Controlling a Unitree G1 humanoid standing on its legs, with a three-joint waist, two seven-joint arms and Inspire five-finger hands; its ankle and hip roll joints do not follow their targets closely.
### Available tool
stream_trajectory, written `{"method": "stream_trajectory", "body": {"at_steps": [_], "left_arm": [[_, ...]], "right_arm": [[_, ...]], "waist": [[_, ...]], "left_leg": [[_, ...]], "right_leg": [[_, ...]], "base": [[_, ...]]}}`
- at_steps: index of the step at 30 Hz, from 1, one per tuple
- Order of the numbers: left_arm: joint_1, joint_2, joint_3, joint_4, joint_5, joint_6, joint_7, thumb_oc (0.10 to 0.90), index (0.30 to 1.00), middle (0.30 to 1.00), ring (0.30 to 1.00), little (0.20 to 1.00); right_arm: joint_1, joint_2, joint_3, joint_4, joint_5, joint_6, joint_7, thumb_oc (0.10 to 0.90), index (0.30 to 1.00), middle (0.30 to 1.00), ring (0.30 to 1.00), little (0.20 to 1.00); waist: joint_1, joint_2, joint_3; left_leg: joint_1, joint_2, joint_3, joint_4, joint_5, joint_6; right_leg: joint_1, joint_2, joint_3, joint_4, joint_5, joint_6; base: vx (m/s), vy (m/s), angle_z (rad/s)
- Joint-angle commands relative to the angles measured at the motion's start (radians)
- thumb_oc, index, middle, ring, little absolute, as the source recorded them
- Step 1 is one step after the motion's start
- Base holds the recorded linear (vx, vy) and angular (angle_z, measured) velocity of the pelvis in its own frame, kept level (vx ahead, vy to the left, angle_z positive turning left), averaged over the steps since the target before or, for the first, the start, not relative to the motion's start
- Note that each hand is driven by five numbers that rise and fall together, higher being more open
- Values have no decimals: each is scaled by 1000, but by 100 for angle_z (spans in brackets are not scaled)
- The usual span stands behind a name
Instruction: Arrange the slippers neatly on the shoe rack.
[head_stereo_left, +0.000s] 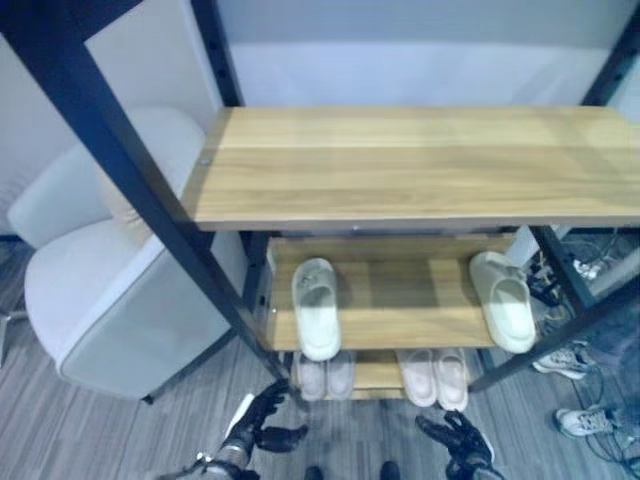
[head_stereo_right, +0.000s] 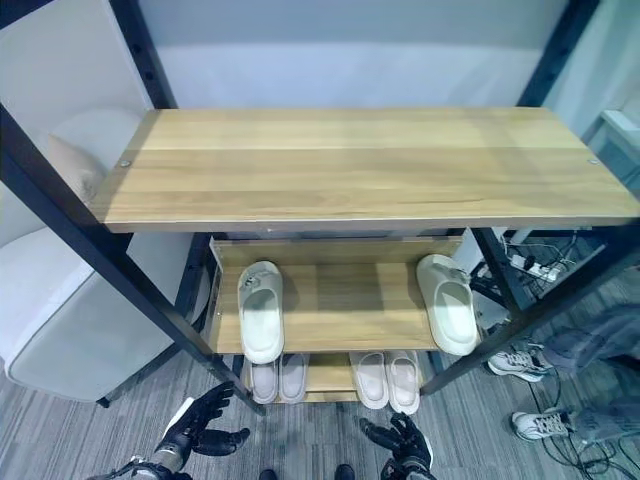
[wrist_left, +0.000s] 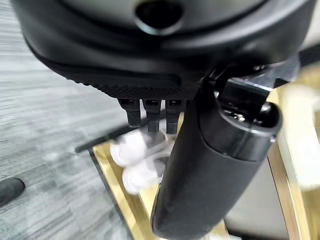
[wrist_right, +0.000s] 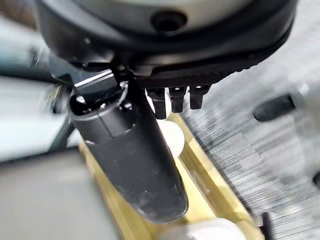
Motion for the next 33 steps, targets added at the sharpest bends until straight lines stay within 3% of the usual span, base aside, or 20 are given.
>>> {"method": "stream_trajectory", "body": {"at_steps": [1,4,8,11,12,14,15,22,27,33], "left_arm": [[-83,7,54,-80,-40,-87,20,800,900,900,900,900],[-108,34,40,-132,-33,-73,4,800,900,900,900,900],[-73,71,30,-292,-17,-54,-81,800,900,900,900,900],[-78,81,22,-326,-18,-48,-106,800,900,900,900,900],[-87,97,4,-370,-11,-40,-147,800,900,900,900,900],[-91,117,-11,-406,8,-21,-197,800,900,900,900,900],[-62,139,-7,-463,28,-11,-239,800,900,900,900,900],[-45,158,-6,-593,-57,63,-343,800,900,900,900,900],[-89,171,33,-727,-125,49,-346,800,900,900,900,900],[-224,111,95,-786,-188,-20,-237,800,900,900,900,900]], "right_arm": [[11,-41,-27,-97,60,-47,7,800,900,900,900,900],[32,-45,-25,-113,80,-48,12,800,900,900,900,900],[11,-102,-25,-89,14,-35,20,800,900,900,900,900],[2,-121,-27,-93,3,-37,14,800,900,900,900,900],[-9,-140,-35,-77,-9,-34,21,800,900,900,900,900],[-13,-152,-46,-69,-24,-23,23,800,900,900,900,900],[-11,-159,-37,-70,-46,-9,45,800,900,900,900,900],[12,-135,3,-71,-80,45,93,800,900,900,900,900],[45,-126,67,-132,-160,49,114,800,900,900,900,900],[93,-117,106,-142,-267,44,105,800,900,900,900,900]], "waist": [[23,14,29],[34,-10,15],[43,-11,7],[52,-13,25],[51,-19,36],[36,-25,35],[31,-16,22],[12,-1,-34],[0,7,-49],[-20,19,-49]], "left_leg": [[-39,51,-2,30,-29,-47],[-81,59,-21,57,-12,-65],[-116,118,-35,58,45,-103],[-140,125,-67,76,63,-110],[-159,87,-111,109,35,-99],[-169,60,-74,147,-1,-84],[-143,44,-50,142,-34,-67],[-53,-2,-100,3,-19,-40],[-33,-10,-87,-12,-29,-37],[-79,-32,-77,-12,-30,-46]], "right_leg": [[3,-85,18,164,6,110],[49,-47,58,77,-75,82],[89,14,46,-25,-86,42],[88,24,53,-36,-76,32],[76,28,59,-48,-62,29],[75,17,48,-66,-49,31],[70,30,69,-72,-48,28],[92,37,95,-92,-37,30],[107,31,104,-123,-23,36],[88,14,75,-137,-17,43]], "base": [[-200,-249,16],[-143,-272,13],[-129,-355,-7],[-90,-147,0],[-161,-188,-9],[-70,-80,-8],[59,6,-18],[86,26,-11],[47,38,-11],[-18,25,3]]}}
